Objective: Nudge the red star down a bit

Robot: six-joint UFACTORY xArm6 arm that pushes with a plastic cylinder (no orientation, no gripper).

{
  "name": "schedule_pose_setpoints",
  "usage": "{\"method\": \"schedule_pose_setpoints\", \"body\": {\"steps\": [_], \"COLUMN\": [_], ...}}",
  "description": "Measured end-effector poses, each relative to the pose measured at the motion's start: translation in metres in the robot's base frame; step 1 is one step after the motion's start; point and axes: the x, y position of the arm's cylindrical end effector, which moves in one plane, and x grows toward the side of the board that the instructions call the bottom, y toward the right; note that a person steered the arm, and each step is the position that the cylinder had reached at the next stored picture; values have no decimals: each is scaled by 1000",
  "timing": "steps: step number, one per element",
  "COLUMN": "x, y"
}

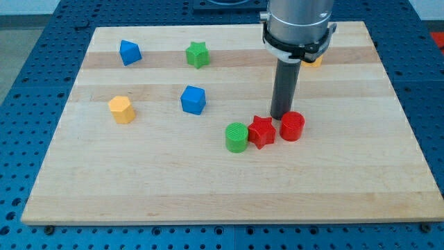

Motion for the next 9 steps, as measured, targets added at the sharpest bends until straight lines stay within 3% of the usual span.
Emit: {"method": "schedule_pose_setpoints", "body": {"steps": [3, 5, 9], "x": [26, -2, 20], "y": [19, 16, -30]}}
